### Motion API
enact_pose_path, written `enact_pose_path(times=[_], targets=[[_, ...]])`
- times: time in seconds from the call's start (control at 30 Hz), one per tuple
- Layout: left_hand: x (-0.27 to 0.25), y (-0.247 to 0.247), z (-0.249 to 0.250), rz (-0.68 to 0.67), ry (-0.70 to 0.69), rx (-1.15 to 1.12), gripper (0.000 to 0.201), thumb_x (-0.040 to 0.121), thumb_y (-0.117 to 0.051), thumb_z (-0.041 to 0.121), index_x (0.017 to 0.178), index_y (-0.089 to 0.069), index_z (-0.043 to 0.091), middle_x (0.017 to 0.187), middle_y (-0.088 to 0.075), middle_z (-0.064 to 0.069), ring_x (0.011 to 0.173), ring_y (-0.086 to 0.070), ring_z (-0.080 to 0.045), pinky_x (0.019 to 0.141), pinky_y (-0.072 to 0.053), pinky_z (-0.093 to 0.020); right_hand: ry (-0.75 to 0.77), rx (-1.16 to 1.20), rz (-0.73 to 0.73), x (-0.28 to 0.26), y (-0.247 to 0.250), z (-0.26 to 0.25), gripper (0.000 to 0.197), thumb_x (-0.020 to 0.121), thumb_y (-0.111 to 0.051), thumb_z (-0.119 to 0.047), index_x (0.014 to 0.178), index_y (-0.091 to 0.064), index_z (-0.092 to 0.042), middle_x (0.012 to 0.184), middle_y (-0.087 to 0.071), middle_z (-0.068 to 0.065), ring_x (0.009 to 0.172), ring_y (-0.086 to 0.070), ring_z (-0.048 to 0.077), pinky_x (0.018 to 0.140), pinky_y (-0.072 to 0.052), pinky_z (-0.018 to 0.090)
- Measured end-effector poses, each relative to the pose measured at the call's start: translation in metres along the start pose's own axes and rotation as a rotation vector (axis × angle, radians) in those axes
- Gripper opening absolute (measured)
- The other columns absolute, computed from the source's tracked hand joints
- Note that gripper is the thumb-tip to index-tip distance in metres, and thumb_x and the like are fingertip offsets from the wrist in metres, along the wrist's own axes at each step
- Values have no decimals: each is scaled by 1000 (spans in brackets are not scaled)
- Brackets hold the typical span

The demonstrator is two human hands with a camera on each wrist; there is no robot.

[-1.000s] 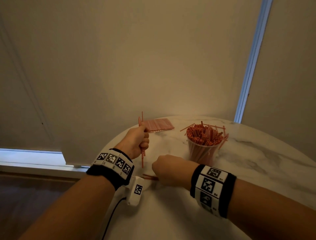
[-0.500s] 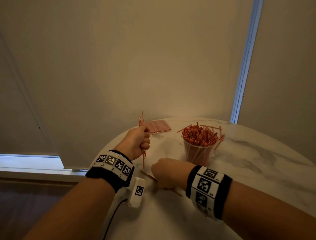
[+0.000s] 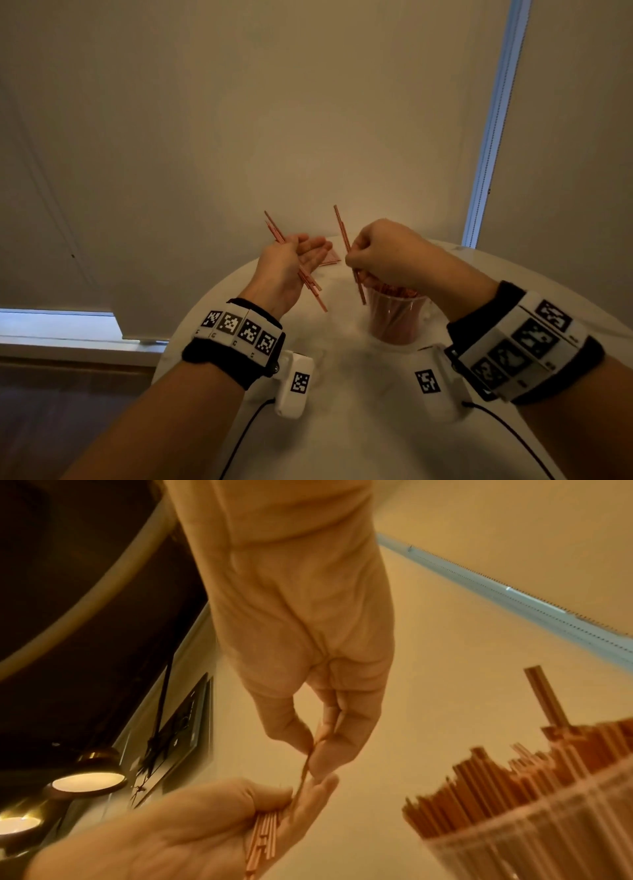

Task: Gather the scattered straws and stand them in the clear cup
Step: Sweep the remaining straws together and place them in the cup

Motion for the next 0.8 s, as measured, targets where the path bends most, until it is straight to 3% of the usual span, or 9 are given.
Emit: enact_pose_path(times=[0.1, 0.27, 0.33, 0.4, 0.47, 0.53, 0.63, 0.7, 0.8], targets=[[-9, -32, -8, -90, 25, 9, 35, 113, -32, 22, 118, -56, -3, 97, -76, -19, 77, -77, -24, 64, -64, -34, 24, 85, -6, 6, 4, -3, 12, 90, -66, -19, 81, -72, -14, 66, -72, -1, 53, -67, 6, 60, -57, 24], [-9, -57, -26, -129, -34, 157, 34, 112, -36, 27, 107, -60, 3, 83, -68, -10, 56, -67, -13, 50, -54, -27, 41, 31, 25, 15, 7, 10, 11, 92, -64, -21, 90, -75, -17, 73, -74, 1, 63, -69, 10, 70, -55, 28], [-3, -59, -22, -124, -44, 45, 26, 113, -35, 24, 106, -53, 7, 84, -69, -12, 64, -71, -18, 57, -59, -32, 59, 50, -6, 14, 11, 16, 9, 92, -68, -32, 92, -74, -26, 71, -74, -3, 62, -68, 5, 71, -52, 27], [6, -62, -13, -145, -58, -113, 23, 113, -31, 23, 107, -47, 8, 86, -74, -16, 85, -77, -29, 78, -63, -40, 43, -8, -79, 13, 12, 22, 14, 84, -75, -43, 88, -73, -30, 69, -74, -9, 61, -68, 1, 68, -51, 26], [13, -66, -2, -191, -79, -225, 23, 113, -31, 24, 109, -47, 7, 81, -72, -15, 95, -76, -33, 82, -63, -39, 32, -90, -138, 14, 10, 25, 15, 81, -77, -43, 85, -73, -30, 67, -73, -14, 58, -67, -2, 54, -48, 16], [17, -72, 6, -244, -102, -279, 23, 112, -37, 26, 108, -51, 8, 73, -64, -6, 82, -75, -23, 73, -62, -34, 45, 8, -151, 18, 9, 26, 9, 85, -77, -31, 84, -74, -23, 66, -73, -13, 57, -68, -3, 46, -45, 9], [20, -83, 9, -323, -134, -264, 23, 111, -41, 30, 111, -52, 10, 66, -49, 3, 60, -56, -10, 62, -53, -26, 47, 264, -55, 22, 15, 28, 11, 84, -79, -20, 88, -71, -14, 71, -76, -2, 64, -74, 10, 62, -57, 20], [21, -93, 5, -371, -113, -247, 25, 111, -41, 32, 113, -52, 9, 65, -42, 5, 55, -45, -8, 56, -47, -23, 56, 366, 26, 25, 19, 33, 17, 83, -80, -19, 91, -67, -13, 72, -76, -1, 64, -74, 12, 60, -57, 19], [16, -97, 6, -411, -73, -174, 31, 109, -43, 41, 98, -53, 14, 65, -37, 5, 52, -35, -7, 49, -38, -20, 82, 350, -17, 22, 15, 31, 22, 83, -80, -24, 95, -65, -13, 75, -77, -2, 68, -75, 10, 70, -58, 26]])
Point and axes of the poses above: each hand's wrist, its own x-axis towards the middle knuckle, its own y-axis out of the back of the hand, z = x × y, the point moved 7 cm from there along x, towards the middle knuckle
